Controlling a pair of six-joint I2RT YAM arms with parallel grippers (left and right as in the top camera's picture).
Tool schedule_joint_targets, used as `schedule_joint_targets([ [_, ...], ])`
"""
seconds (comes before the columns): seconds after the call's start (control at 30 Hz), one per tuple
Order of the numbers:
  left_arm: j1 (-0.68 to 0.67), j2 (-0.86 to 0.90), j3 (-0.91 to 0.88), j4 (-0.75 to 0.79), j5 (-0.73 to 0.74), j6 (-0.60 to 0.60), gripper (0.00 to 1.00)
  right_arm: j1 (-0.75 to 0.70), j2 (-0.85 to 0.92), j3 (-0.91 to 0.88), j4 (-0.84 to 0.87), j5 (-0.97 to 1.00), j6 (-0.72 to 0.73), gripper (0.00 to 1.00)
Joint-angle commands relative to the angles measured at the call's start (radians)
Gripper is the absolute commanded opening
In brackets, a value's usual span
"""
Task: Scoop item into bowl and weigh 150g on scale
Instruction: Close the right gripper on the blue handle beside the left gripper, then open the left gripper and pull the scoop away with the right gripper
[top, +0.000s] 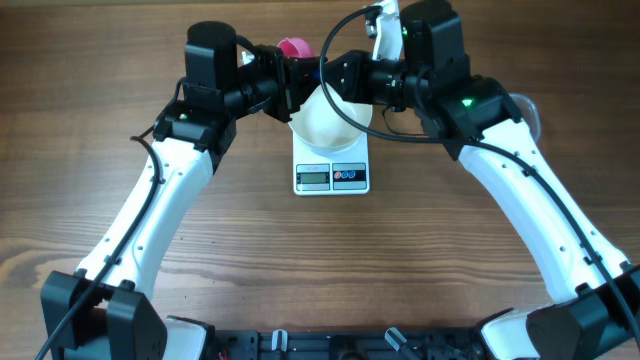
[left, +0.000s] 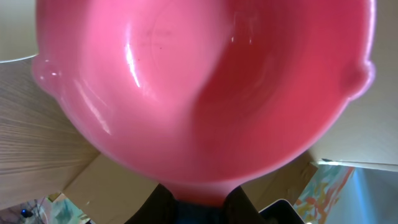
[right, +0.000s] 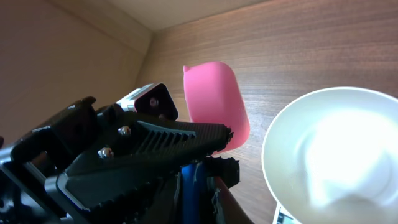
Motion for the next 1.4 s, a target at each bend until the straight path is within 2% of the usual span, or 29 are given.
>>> schedule_joint_targets([
  [0.0, -0.002, -0.008, 0.014, 0.010, 0.020, -0.010, 0.04, 0.005, 0.015, 0.008, -0.002, 0.004, -0.113, 0.21],
  [0.07, -0.003, -0.008, 0.014, 0.010, 0.020, -0.010, 0.04, 0.005, 0.015, 0.008, -0.003, 0.004, -0.150, 0.26],
  [0.2, -0.003, -0.008, 0.014, 0.010, 0.020, -0.010, 0.04, 0.005, 0.015, 0.008, -0.002, 0.005, -0.172, 0.27],
  [0.27, -0.003, -0.008, 0.014, 0.010, 0.021, -0.010, 0.04, 0.005, 0.015, 0.008, -0.001, 0.012, -0.176, 0.24],
  [0.43, -0.003, -0.008, 0.014, 0.011, 0.024, -0.010, 0.04, 0.005, 0.015, 0.008, -0.002, 0.020, -0.176, 0.06],
  [0.73, -0.003, -0.008, 0.014, 0.011, 0.020, 0.004, 0.04, 0.005, 0.015, 0.008, -0.021, 0.069, -0.212, 0.04],
  [0.8, -0.003, -0.008, 0.014, 0.010, 0.003, 0.009, 0.31, 0.005, 0.015, 0.008, -0.021, 0.068, -0.230, 0.04],
  [0.87, -0.003, -0.008, 0.014, 0.013, 0.001, 0.108, 0.93, 0.005, 0.015, 0.009, -0.021, 0.068, -0.230, 0.04],
  [0.9, -0.003, -0.008, 0.014, 0.025, 0.000, 0.227, 1.00, 0.005, 0.015, 0.009, -0.021, 0.068, -0.234, 0.04],
  [1.03, -0.003, -0.008, 0.014, 0.074, 0.001, 0.533, 1.00, -0.006, 0.015, 0.026, -0.038, 0.068, -0.261, 0.04],
  [1.2, -0.001, -0.008, 0.014, 0.071, 0.002, 0.740, 1.00, -0.028, 0.015, 0.140, -0.176, 0.132, -0.319, 0.04],
  [1.37, -0.001, -0.008, 0.014, 0.060, 0.015, 0.845, 1.00, -0.084, 0.015, 0.335, -0.428, 0.315, -0.321, 0.04],
])
